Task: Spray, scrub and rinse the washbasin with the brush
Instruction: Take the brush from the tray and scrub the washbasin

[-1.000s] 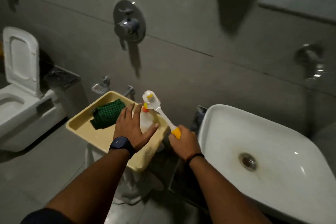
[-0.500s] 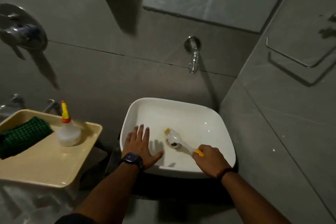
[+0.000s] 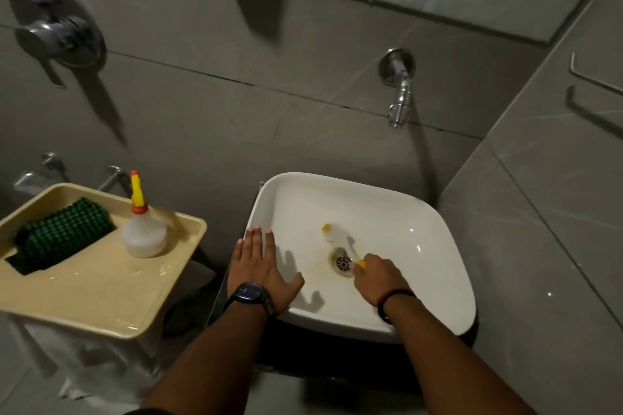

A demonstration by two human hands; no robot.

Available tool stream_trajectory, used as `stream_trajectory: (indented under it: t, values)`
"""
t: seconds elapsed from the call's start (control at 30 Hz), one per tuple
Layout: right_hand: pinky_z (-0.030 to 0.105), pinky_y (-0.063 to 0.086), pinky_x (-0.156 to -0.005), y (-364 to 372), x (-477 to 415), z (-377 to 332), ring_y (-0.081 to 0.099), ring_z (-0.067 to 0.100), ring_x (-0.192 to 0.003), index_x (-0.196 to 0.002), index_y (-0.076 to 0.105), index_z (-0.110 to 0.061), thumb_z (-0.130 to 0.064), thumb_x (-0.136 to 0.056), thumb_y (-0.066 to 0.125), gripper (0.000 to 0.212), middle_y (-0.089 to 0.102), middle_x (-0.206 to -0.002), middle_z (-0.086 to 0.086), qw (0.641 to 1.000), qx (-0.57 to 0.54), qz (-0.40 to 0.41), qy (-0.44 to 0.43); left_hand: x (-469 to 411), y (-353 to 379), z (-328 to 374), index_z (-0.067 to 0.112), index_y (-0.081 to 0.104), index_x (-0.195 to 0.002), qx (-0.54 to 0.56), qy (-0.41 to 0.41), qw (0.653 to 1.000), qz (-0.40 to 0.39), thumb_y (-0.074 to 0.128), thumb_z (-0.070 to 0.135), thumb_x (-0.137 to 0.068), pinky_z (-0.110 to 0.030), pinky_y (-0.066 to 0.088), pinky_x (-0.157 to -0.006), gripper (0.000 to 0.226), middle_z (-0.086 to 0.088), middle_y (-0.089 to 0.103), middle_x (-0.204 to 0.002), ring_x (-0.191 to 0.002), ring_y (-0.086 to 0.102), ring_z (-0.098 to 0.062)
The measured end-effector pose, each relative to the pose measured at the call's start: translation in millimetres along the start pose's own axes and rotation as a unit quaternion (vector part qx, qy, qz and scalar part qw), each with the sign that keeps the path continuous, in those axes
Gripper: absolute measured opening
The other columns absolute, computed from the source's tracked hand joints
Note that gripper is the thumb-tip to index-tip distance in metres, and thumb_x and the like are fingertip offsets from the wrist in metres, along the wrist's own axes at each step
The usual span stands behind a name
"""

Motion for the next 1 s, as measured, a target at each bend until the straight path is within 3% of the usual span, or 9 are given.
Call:
stream_trajectory:
  t: [0.2, 0.33, 0.4, 0.5, 0.67, 0.77, 0.83, 0.9, 1.0]
  values:
    - [0.032, 0.041, -0.072, -34, 11, 50, 0.06, 0.034, -0.092, -0.109, 0.058, -0.008, -0.034, -0.085, 0.055, 0.035, 0.064, -0.11, 0.018, 0.989, -0.007, 0.038, 0.14, 2, -1, 2, 0.013, -0.009, -0.148, -0.004, 0.004, 1.0, -0.011, 0.024, 0.074, -0.072, -0.042, -0.01, -0.115, 0.103, -0.014, -0.008, -0.159, -0.145, -0.01, -0.028]
    - [0.019, 0.033, -0.039, -46, 34, 42, 0.042, 0.017, -0.034, -0.079, 0.057, -0.004, -0.028, -0.081, 0.055, 0.024, 0.055, -0.049, 0.006, 0.971, -0.142, -0.103, 0.161, 1, -1, 2, 0.013, -0.01, -0.148, -0.005, 0.006, 1.0, -0.02, 0.024, 0.075, -0.073, -0.043, -0.009, -0.116, 0.103, -0.014, -0.009, -0.159, -0.145, -0.011, -0.028]
    - [0.015, 0.026, -0.036, -44, 43, 32, 0.031, 0.013, -0.026, -0.07, 0.057, -0.006, -0.031, -0.081, 0.055, 0.028, 0.045, -0.035, 0.0, 0.956, -0.156, -0.185, 0.164, 1, -1, 2, 0.013, -0.01, -0.148, -0.006, 0.006, 1.0, -0.017, 0.023, 0.076, -0.073, -0.043, -0.009, -0.116, 0.104, -0.014, -0.009, -0.159, -0.145, -0.011, -0.029]
    - [0.016, 0.026, -0.038, -33, 35, 16, 0.032, 0.015, -0.03, -0.07, 0.059, -0.007, -0.037, -0.082, 0.058, 0.032, 0.046, -0.041, 0.003, 0.953, -0.189, -0.189, 0.145, -1, 0, 0, 0.013, -0.011, -0.148, -0.005, 0.008, 1.0, -0.009, 0.022, 0.077, -0.072, -0.042, -0.01, -0.115, 0.105, -0.014, -0.009, -0.159, -0.145, -0.011, -0.029]
    - [0.029, 0.039, -0.063, -17, 2, -6, 0.06, 0.031, -0.077, -0.081, 0.053, -0.009, -0.038, -0.086, 0.059, 0.031, 0.058, -0.082, 0.014, 0.983, -0.156, 0.01, 0.092, -1, 2, 0, 0.014, -0.012, -0.148, 0.001, 0.004, 1.0, -0.01, 0.022, 0.076, -0.072, -0.043, -0.011, -0.115, 0.103, -0.013, -0.011, -0.159, -0.145, -0.012, -0.029]
    - [0.02, 0.035, -0.043, 5, 5, -24, 0.048, 0.019, -0.041, -0.066, 0.055, -0.015, -0.04, -0.084, 0.061, 0.031, 0.053, -0.057, 0.006, 0.968, -0.232, -0.08, 0.044, -1, 2, 1, 0.014, -0.012, -0.148, -0.002, 0.006, 1.0, -0.013, 0.022, 0.076, -0.073, -0.043, -0.01, -0.116, 0.102, -0.014, -0.012, -0.159, -0.145, -0.013, -0.029]
    - [0.018, 0.034, -0.039, 8, 8, -25, 0.046, 0.015, -0.036, -0.057, 0.049, -0.021, -0.042, -0.083, 0.061, 0.035, 0.051, -0.054, 0.004, 0.975, -0.201, -0.088, 0.025, -1, 1, 1, 0.014, -0.013, -0.147, -0.004, 0.009, 1.0, -0.016, 0.023, 0.076, -0.074, -0.043, -0.01, -0.115, 0.102, -0.014, -0.012, -0.158, -0.145, -0.013, -0.029]
    - [0.028, 0.044, -0.057, -4, 5, -12, 0.062, 0.027, -0.067, -0.068, 0.058, -0.019, -0.043, -0.083, 0.06, 0.028, 0.063, -0.075, 0.014, 0.99, -0.134, -0.029, 0.043, -1, 0, 1, 0.014, -0.013, -0.147, -0.004, 0.007, 1.0, -0.013, 0.023, 0.075, -0.074, -0.043, -0.01, -0.115, 0.102, -0.014, -0.012, -0.158, -0.145, -0.013, -0.029]
    - [0.038, 0.047, -0.083, -31, 6, 27, 0.059, 0.039, -0.105, -0.109, 0.06, -0.005, -0.041, -0.084, 0.059, 0.044, 0.064, -0.115, 0.023, 0.987, -0.069, 0.048, 0.136, 0, 0, 2, 0.014, -0.013, -0.147, -0.002, 0.007, 1.0, -0.016, 0.023, 0.075, -0.074, -0.043, -0.011, -0.114, 0.102, -0.014, -0.012, -0.158, -0.145, -0.013, -0.029]
Point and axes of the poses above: each hand's wrist, its own x-axis away from the middle knuckle, its own y-axis out of the palm, z = x × y, the point moved 4 cm from there along -x, towards the middle knuckle
